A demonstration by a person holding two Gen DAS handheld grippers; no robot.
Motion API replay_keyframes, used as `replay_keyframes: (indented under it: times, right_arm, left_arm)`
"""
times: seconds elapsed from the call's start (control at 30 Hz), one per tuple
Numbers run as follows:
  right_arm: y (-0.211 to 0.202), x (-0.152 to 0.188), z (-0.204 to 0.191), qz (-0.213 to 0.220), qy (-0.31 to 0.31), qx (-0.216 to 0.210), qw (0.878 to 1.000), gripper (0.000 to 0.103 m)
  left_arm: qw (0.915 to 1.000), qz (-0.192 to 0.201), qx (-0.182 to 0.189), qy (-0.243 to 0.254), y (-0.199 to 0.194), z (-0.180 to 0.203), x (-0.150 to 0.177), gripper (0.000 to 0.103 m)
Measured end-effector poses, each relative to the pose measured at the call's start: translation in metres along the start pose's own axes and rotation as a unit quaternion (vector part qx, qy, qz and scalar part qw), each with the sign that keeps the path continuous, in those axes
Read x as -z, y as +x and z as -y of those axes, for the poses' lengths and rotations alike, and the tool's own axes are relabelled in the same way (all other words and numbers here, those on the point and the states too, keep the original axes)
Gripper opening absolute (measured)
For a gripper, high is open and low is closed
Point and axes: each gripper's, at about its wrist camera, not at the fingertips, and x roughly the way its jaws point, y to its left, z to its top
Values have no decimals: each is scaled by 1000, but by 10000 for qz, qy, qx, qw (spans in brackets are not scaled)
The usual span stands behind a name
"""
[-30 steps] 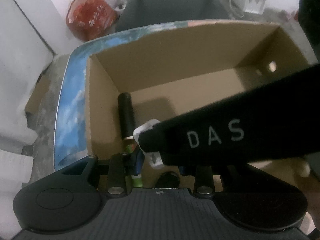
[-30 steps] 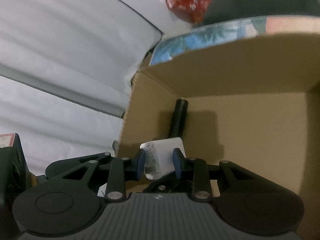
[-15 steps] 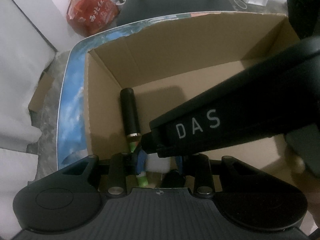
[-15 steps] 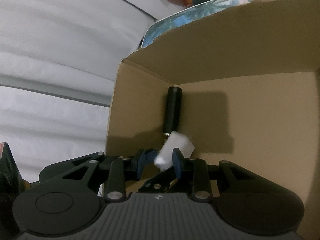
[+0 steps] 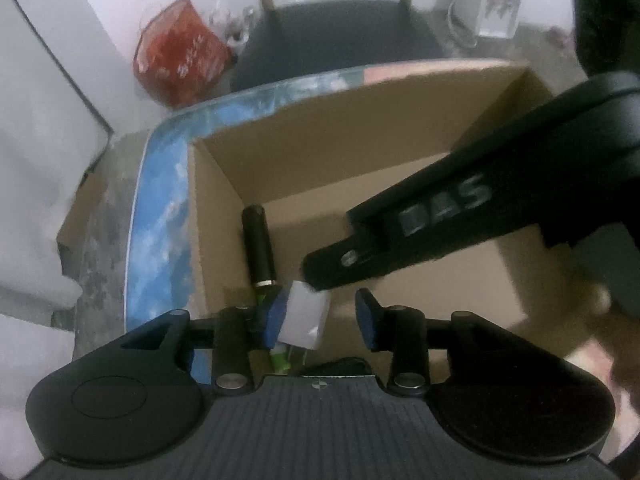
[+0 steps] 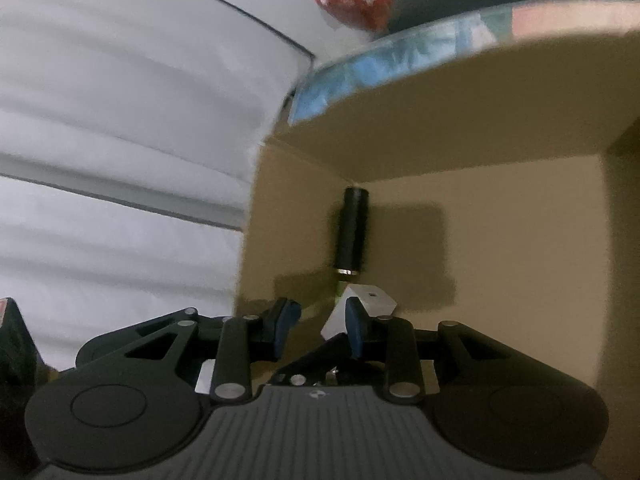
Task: Organize rigid objects
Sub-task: 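Carry the white plug charger into the box and lower it, then move the right tool to the small dropper bottle and grasp it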
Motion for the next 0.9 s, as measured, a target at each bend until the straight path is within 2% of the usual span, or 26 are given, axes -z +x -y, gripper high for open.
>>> replay_keyframes:
  times: [0.17,0.33,0.53,0.73,0.83,0.9]
  right_arm:
    - [-52,34,-12,558,-244,-105,9981,33]
    - [-105,79,-25,1153,-507,-252,9917,33]
    - [-145,146,-21,1692,-956,2,9809,34]
    - [-143,192,-13,1668,-1259,479,9767,37]
    - [-134,200,-12,1560,-1393,643,9758,44]
    - [-131,206,-13,1480,-1486,747,9749,45]
  left_arm:
    - [9989,445,133,-53,-41,1,18,42]
    - [9944,1004,285,-143,-84,1,51,42]
    - [9853,1616,513,-190,-109,6,97,48]
    - [9789,1967,545,78,-98,31,137,52]
    - [9785,1977,551,206,-81,48,149,53]
    - [9796,1917,528,287,-66,60,155,53]
